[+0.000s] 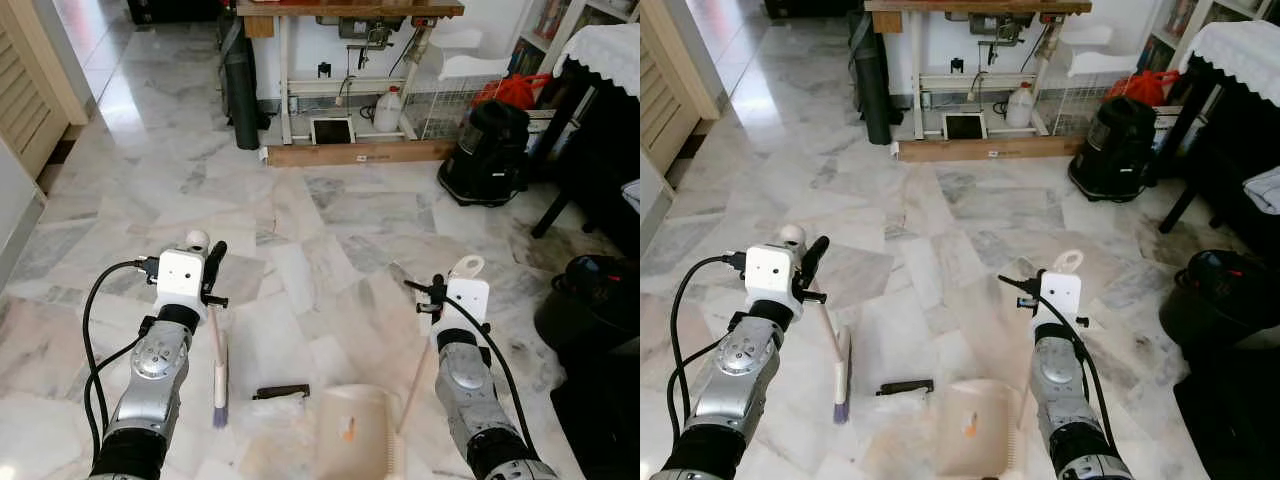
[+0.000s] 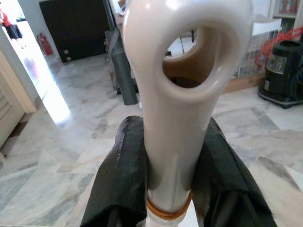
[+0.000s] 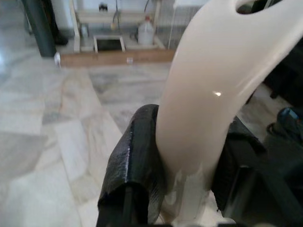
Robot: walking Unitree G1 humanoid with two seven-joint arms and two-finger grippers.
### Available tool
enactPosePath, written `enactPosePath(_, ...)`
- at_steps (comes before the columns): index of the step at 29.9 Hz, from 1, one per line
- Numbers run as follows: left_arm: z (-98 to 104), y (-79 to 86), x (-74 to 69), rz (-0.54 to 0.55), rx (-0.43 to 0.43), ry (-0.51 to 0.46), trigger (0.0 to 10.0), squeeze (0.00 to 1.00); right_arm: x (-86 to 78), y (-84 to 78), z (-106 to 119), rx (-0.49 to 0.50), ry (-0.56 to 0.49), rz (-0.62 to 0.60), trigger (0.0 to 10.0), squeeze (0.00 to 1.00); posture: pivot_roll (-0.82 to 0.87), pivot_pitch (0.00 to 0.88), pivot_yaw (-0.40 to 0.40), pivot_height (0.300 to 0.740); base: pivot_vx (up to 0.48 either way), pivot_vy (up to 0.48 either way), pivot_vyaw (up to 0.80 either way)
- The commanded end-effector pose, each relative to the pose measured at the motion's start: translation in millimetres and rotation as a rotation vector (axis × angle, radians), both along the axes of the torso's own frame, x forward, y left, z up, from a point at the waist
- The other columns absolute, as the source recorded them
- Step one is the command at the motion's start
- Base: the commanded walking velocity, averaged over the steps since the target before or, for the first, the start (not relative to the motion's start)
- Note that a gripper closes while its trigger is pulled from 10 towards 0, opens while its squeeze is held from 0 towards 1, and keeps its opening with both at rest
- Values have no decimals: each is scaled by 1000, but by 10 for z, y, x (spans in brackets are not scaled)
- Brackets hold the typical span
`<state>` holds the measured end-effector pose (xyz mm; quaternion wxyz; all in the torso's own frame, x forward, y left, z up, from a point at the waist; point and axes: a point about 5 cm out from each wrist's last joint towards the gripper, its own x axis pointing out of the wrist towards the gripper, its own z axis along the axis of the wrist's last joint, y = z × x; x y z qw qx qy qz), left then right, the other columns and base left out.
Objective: Sweep floor
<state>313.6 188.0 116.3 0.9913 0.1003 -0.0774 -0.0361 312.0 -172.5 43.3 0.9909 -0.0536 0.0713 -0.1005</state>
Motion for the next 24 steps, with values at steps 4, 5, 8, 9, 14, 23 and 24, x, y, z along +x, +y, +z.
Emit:
enactPosePath(4, 31, 61, -3, 0, 20, -2, 10000, 0, -15, -18, -56, -5, 37, -4, 10000, 0, -45, 111, -42, 740, 0, 0, 0)
enactPosePath(5, 28, 68, -3, 0, 21, 1, 10000, 0, -21, -19, -66, -1, 41, -5, 10000, 0, -45, 111, -42, 740, 0, 0, 0)
enactPosePath(8, 29, 70, -6, -1, 22, 3, 10000, 0, -25, -14, -71, 19, 39, -5, 10000, 0, -40, 114, -42, 740, 0, 0, 0)
enactPosePath(9, 30, 74, -8, -1, 22, 2, 10000, 0, -26, -10, -70, 30, 34, -6, 10000, 0, -36, 115, -42, 740, 0, 0, 0)
enactPosePath(14, 38, 82, -7, -5, 22, 4, 10000, 0, 16, 0, 36, 56, -59, -3, 10000, 0, -35, 116, -39, 740, 0, 0, 0)
enactPosePath(23, 59, 74, -5, -14, 21, -5, 10000, 0, 5, 11, -103, 49, 60, 18, 10000, 0, -30, 117, -36, 740, 0, 0, 0)
enactPosePath(24, 59, 73, -6, -15, 21, -4, 10000, 0, -6, 8, -131, 38, 81, 16, 10000, 0, -30, 117, -37, 740, 0, 0, 0)
